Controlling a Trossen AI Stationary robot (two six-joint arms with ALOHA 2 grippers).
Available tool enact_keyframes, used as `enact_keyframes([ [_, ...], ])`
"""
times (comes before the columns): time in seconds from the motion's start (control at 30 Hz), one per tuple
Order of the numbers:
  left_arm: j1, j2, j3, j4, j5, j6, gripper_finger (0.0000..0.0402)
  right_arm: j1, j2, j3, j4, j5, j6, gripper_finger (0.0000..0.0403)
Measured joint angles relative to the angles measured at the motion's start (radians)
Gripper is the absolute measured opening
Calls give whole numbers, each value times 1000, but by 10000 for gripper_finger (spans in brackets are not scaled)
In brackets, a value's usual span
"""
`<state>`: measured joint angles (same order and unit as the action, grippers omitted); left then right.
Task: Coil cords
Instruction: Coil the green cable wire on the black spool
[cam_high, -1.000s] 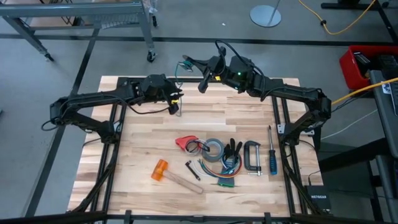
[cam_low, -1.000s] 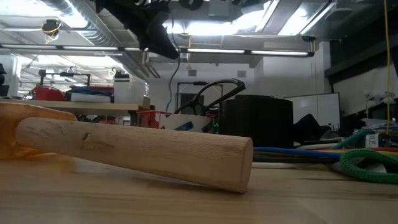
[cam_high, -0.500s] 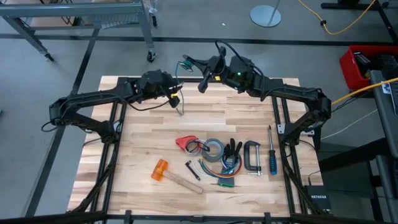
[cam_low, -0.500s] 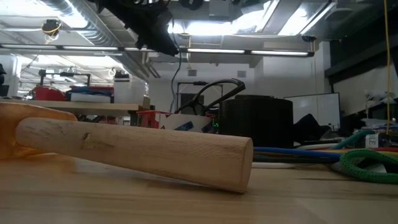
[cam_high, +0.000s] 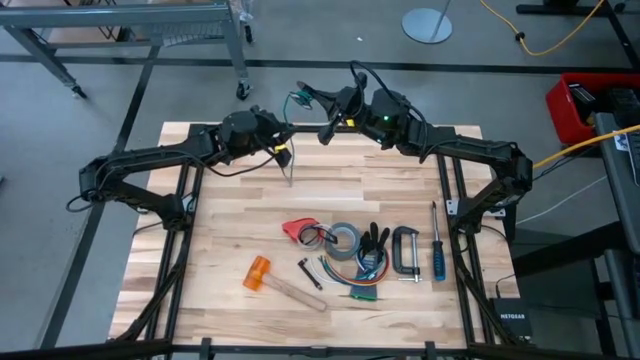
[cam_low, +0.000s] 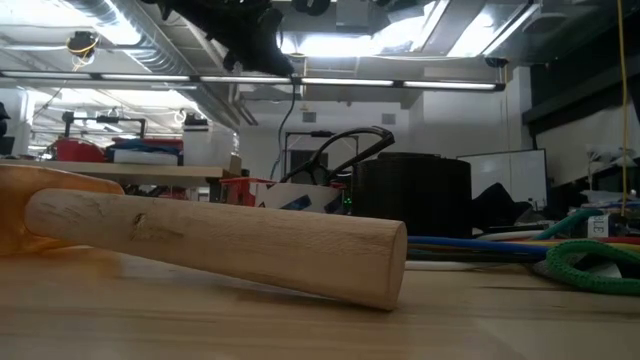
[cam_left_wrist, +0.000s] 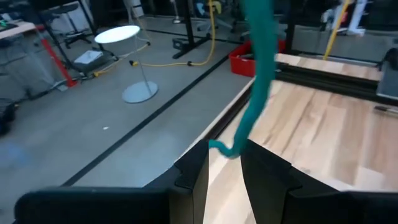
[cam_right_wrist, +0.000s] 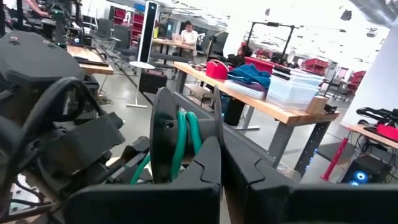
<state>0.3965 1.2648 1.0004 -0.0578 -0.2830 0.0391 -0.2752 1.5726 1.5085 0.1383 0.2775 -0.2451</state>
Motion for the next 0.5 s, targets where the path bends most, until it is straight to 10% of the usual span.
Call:
enact_keyframes([
  [0.5,0,0,0,59,-18,22,42,0,0,0,39,0,0,1],
])
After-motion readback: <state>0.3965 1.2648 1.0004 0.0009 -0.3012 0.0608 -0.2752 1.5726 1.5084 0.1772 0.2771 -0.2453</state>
